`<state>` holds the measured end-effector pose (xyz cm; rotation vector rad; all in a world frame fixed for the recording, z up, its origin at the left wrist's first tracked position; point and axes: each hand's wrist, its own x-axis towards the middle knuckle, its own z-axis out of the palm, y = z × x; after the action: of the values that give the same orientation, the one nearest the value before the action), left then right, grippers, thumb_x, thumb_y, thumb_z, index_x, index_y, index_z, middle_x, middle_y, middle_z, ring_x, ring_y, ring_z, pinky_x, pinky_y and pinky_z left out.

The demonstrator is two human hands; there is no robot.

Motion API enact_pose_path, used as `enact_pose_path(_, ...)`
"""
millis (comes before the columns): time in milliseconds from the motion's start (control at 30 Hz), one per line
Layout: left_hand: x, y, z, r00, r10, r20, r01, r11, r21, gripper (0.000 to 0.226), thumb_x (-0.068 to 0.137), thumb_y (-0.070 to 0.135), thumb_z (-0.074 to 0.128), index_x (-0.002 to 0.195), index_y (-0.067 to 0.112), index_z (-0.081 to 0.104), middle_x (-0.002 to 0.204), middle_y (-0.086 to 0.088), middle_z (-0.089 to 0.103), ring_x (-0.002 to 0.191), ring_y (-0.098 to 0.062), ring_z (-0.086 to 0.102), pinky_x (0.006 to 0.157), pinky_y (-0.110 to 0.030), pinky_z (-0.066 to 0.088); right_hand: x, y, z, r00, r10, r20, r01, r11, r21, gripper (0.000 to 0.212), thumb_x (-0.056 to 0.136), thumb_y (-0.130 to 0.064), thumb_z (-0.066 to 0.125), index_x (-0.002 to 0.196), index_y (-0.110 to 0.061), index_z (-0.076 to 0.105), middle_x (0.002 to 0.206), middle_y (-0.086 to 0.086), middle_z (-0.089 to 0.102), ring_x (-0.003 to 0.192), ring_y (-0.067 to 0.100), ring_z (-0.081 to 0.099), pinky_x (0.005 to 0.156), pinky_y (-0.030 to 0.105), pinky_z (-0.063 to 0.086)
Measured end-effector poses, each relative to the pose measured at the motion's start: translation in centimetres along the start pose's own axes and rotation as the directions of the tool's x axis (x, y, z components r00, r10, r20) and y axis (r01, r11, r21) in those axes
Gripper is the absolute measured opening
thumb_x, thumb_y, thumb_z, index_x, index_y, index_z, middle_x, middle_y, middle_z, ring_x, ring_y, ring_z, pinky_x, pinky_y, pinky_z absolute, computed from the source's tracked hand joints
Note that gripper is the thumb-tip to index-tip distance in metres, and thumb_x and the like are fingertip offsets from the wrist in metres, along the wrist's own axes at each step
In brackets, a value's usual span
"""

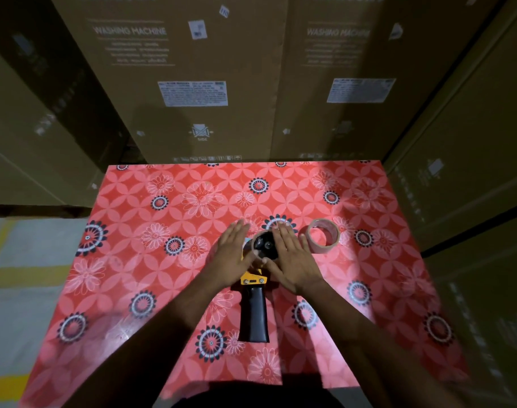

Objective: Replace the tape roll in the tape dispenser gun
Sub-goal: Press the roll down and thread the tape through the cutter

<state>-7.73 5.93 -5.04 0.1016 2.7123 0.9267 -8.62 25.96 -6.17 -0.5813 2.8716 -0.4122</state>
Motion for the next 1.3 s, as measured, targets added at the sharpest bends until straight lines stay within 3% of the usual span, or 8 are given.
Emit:
enact_pose_path(100,-3.2,-3.0,-0.6,0.974,-0.090,-0.208,0.066,0.990,-0.123,0.057,0.097,0.046,0.053,0.149,0.036,0.031,0.146,-0.002,0.043,0.129,-0.014,0.043,0.111,-0.048,0.039,-2.2,-1.3,-0.1,0.983,0.037,-0.179,-0.021,0.996,0.089,0.067,0.096,-0.049,0.040,0.151,-0.010,0.031,0.153,0.015,0.037,0.142,0.032,0.032,0.117,0.045,0.029)
enact_pose_path(200,-6.6,-5.6,-0.4,0.969,-0.074,-0.236,0.059,0.996,-0.072,0.033,0.097,0.044,0.052,0.130,0.044,0.048,0.111,0.007,0.056,0.095,-0.003,0.061,0.089,-0.040,0.058,-4.7,-3.7,0.5,0.956,0.106,-0.274,-0.082,0.992,0.098,0.048,0.093,-0.042,0.047,0.131,-0.013,0.047,0.117,0.011,0.050,0.104,0.029,0.049,0.086,0.042,0.048)
enact_pose_path(467,-8.5,-3.9,0.8,0.948,0.064,-0.313,-0.029,0.993,0.116,0.033,0.093,0.039,0.064,0.126,0.041,0.063,0.100,0.010,0.066,0.096,-0.011,0.056,0.073,-0.032,0.053,-6.8,-9.2,2.8,0.978,0.209,0.015,-0.209,0.978,0.012,0.077,0.096,-0.059,0.037,0.156,-0.021,0.009,0.142,0.016,0.039,0.103,0.034,0.062,0.070,0.039,0.050)
enact_pose_path(633,-7.3,-3.7,0.7,0.961,0.126,-0.246,-0.054,0.958,0.281,0.039,0.090,0.045,0.067,0.127,0.033,0.067,0.094,0.003,0.069,0.096,-0.020,0.055,0.073,-0.035,0.051,-6.7,-10.4,2.9,0.963,0.254,0.089,-0.248,0.966,-0.071,0.091,0.097,-0.051,0.048,0.156,-0.018,-0.012,0.121,0.018,0.059,0.093,0.032,0.068,0.060,0.033,0.040)
enact_pose_path(867,-7.1,-2.5,0.8,0.933,0.171,-0.318,0.002,0.878,0.479,0.033,0.083,0.048,0.072,0.083,0.015,0.076,0.094,0.002,0.061,0.095,-0.022,0.051,0.078,-0.038,0.048,-6.9,-10.1,3.2,0.963,0.258,0.073,-0.252,0.964,-0.081,0.085,0.101,-0.037,0.046,0.156,-0.019,-0.016,0.108,0.014,0.065,0.086,0.029,0.068,0.058,0.034,0.037)
enact_pose_path(1100,-8.2,-3.7,2.0,0.936,0.104,-0.336,-0.027,0.974,0.226,0.033,0.092,0.037,0.065,0.070,0.014,0.069,0.083,0.006,0.062,0.092,-0.017,0.046,0.074,-0.041,0.050,-7.2,-9.8,3.2,0.969,0.238,0.063,-0.237,0.971,-0.021,0.087,0.100,-0.038,0.049,0.157,-0.021,-0.014,0.119,0.019,0.060,0.086,0.033,0.068,0.057,0.034,0.038)
enact_pose_path(1200,-7.0,-2.2,0.8,0.915,0.144,-0.376,-0.070,0.977,0.204,0.027,0.093,0.031,0.064,0.071,0.015,0.062,0.082,0.005,0.058,0.091,-0.016,0.042,0.075,-0.039,0.049,-7.5,-9.3,3.6,0.976,0.217,0.030,-0.215,0.975,-0.047,0.084,0.099,-0.035,0.051,0.158,-0.020,-0.007,0.159,0.025,0.023,0.087,0.034,0.070,0.056,0.034,0.041)
enact_pose_path(1300,-4.5,-1.3,0.0,0.942,0.098,-0.321,-0.025,0.974,0.223,0.012,0.090,0.034,0.066,0.087,0.023,0.067,0.105,0.005,0.059,0.107,-0.017,0.041,0.088,-0.040,0.050,-7.7,-9.0,3.8,0.983,0.176,-0.045,-0.178,0.983,-0.046,0.076,0.098,-0.028,0.051,0.159,-0.018,0.005,0.166,0.020,0.002,0.098,0.036,0.067,0.057,0.038,0.047)
